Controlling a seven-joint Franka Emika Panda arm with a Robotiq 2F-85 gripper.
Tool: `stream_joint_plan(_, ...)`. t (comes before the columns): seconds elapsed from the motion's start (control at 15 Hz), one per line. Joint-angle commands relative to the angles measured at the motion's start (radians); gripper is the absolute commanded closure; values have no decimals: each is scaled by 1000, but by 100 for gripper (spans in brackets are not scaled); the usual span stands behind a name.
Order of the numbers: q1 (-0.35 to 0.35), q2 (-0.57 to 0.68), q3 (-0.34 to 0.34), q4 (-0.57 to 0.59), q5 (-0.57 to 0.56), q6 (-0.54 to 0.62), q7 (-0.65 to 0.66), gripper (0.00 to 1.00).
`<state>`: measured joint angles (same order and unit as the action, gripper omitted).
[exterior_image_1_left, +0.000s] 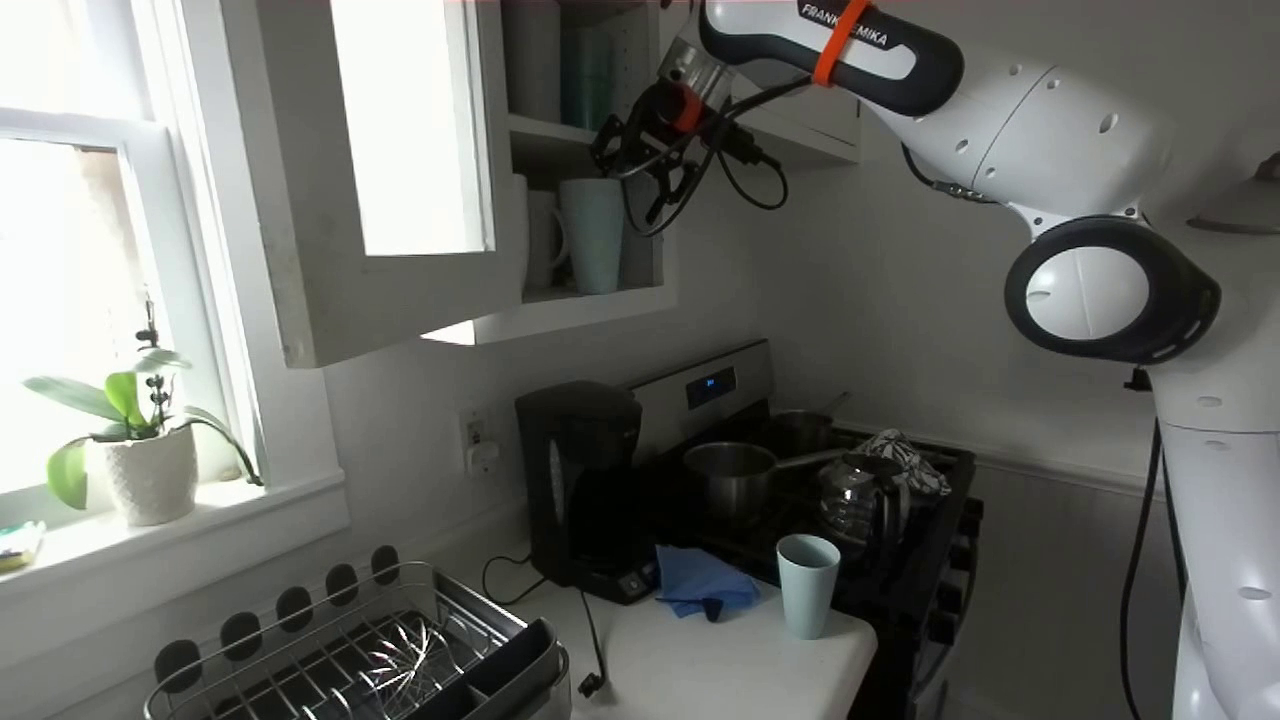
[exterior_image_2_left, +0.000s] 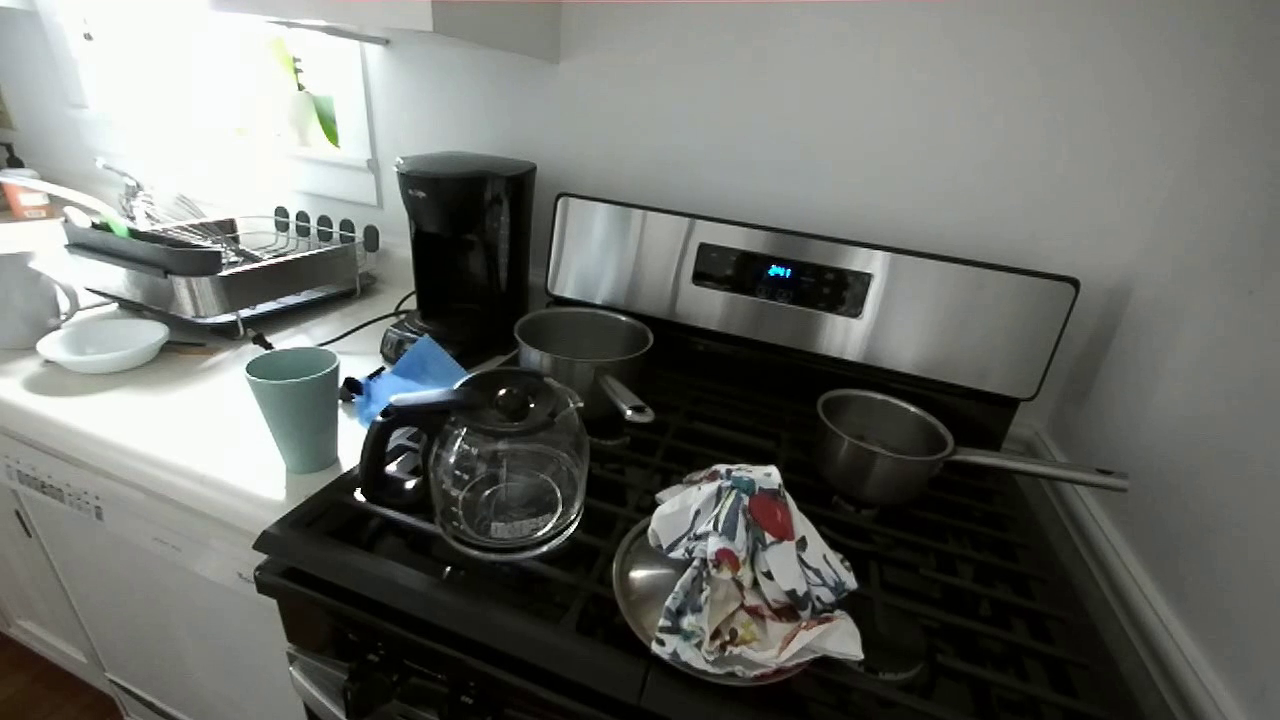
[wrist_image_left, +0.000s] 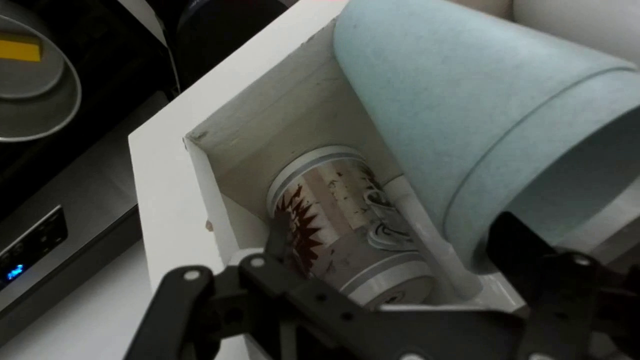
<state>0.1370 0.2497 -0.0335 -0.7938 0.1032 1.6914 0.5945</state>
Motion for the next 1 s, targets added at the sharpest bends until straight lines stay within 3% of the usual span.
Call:
stream_joint_plan(0.0,9,32,6,47,-6,-10,-8,0)
stream_joint_plan(0.93,7,-7,15,52,12,36,-75,0)
